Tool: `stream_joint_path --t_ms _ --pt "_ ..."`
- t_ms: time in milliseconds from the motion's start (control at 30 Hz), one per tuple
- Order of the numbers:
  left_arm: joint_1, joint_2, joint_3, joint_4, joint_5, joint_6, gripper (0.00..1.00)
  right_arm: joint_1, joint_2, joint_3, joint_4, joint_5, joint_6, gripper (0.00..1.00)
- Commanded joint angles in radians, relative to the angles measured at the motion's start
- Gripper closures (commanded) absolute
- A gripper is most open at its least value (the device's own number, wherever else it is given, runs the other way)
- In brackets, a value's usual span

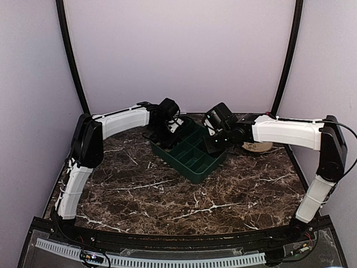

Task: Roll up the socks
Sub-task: Place the sock in the storage box, then reset both arms

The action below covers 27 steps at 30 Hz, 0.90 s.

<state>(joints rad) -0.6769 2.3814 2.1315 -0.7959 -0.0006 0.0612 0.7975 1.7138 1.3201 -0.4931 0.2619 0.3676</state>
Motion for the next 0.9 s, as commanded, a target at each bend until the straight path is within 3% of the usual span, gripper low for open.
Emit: stream_joint_path --t_ms 0,233,333,433,500,633,867 --pt "0.002 -0.129 0.015 -0.022 -0.001 -0.023 0.61 -0.007 -0.030 0.012 0.031 0.002 -0.005 0.59" --pt "0.001 -0.256 0.001 0.066 0.009 -0.046 0.61 -0.006 -0.031 0.022 0.039 0.020 -0.006 0.59" --pt "0.003 -0.347 -0.090 0.164 -0.048 -0.054 0.61 -0.007 -0.043 0.016 0.065 0.029 -0.011 0.59" --pt "0.016 -0.500 -0.315 0.347 -0.157 -0.083 0.57 -0.008 -0.074 -0.009 0.118 0.084 -0.021 0.58" --pt "0.038 -0.631 -0.567 0.512 -0.206 -0.116 0.52 -0.017 -0.099 -0.033 0.155 0.151 -0.024 0.56" --pt "0.102 -0.901 -0.931 0.775 -0.256 -0.160 0.45 -0.051 -0.184 -0.114 0.254 0.280 -0.026 0.51" --pt "0.122 -1.135 -1.251 0.941 -0.419 -0.149 0.41 -0.097 -0.412 -0.373 0.512 0.550 -0.088 0.37"
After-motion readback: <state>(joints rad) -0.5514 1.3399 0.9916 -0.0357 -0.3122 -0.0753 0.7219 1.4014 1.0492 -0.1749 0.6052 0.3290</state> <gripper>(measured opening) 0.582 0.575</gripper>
